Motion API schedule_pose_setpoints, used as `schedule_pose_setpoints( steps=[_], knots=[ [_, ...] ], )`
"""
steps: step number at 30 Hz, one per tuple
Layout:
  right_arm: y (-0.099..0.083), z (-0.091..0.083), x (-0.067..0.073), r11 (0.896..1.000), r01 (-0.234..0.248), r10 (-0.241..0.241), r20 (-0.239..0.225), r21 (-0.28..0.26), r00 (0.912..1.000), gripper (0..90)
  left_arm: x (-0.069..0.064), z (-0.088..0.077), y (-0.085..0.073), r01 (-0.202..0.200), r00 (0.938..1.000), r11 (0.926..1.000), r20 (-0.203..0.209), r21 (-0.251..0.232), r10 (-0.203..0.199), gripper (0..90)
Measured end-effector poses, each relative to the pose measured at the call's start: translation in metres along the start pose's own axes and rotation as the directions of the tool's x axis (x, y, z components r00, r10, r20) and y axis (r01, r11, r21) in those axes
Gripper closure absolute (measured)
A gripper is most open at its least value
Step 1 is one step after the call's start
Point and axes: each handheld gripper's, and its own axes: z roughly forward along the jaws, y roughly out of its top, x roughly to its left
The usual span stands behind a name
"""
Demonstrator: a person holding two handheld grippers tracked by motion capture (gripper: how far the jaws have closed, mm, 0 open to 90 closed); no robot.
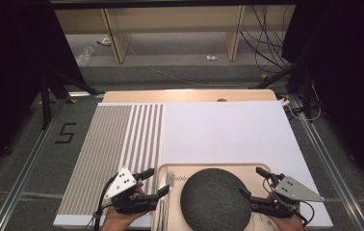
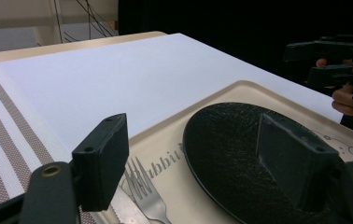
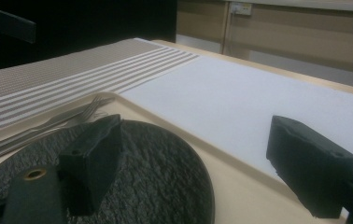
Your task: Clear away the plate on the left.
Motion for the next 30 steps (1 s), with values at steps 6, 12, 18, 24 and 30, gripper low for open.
schedule_pose_setpoints(
  steps=[6,12,18,24,30],
  knots=[
    [0.0,0.0,0.0,1.0,0.0,0.0,0.001,0.0,1.0,19.5,0.004,-0.004,-0.001,-0.002,0.9999,0.9996,-0.015,-0.026,0.001,25.0],
    [0.0,-0.001,0.001,1.0,0.0,0.0,0.001,0.0,1.0,19.5,0.006,-0.01,-0.003,-0.006,0.9998,0.999,-0.019,-0.045,0.006,24.7],
    [0.0,-0.001,0.001,1.0,-0.001,0.001,0.001,-0.002,1.0,19.5,0.008,-0.019,-0.008,0.016,0.9995,0.9983,-0.027,-0.056,-0.017,24.3],
    [0.0,0.0,0.001,1.0,-0.002,0.002,-0.001,0.0,1.0,19.5,0.009,-0.019,-0.008,0.011,0.9994,0.9972,-0.033,-0.074,-0.014,24.3],
    [0.0,-0.001,0.0,1.0,-0.009,0.009,-0.001,-0.004,1.0,19.5,0.01,-0.019,-0.007,0.021,0.9993,0.9968,-0.03,-0.077,-0.024,23.8]
  ],
)
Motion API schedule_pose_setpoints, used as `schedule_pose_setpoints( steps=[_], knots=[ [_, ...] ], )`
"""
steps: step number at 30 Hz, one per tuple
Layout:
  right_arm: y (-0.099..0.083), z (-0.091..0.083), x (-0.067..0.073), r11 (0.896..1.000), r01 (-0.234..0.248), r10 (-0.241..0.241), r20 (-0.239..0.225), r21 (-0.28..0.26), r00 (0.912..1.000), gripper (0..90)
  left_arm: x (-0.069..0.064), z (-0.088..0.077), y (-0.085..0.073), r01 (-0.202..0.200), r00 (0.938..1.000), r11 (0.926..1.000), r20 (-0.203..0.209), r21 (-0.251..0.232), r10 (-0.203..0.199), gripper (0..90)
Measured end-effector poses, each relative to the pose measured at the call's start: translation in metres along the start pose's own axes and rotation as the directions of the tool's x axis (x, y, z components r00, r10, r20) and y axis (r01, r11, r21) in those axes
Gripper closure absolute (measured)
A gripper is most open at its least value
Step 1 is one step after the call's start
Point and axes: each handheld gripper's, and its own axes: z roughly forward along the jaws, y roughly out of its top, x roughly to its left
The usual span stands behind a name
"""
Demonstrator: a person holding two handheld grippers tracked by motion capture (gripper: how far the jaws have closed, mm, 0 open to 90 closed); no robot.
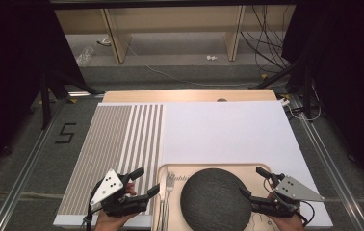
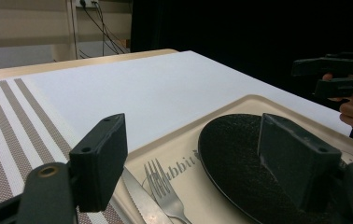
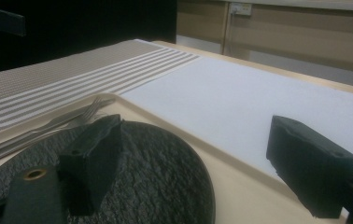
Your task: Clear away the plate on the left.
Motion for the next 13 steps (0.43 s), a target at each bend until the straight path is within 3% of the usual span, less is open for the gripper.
schedule_pose_setpoints(
  steps=[13],
  knots=[
    [-0.0003,0.0001,-0.0009,1.0,-0.007,0.007,-0.003,0.0,1.0,19.5,0.0016,0.0011,-0.0006,-0.002,1.0,1.0,-0.001,0.003,0.002,22.9]
  ],
)
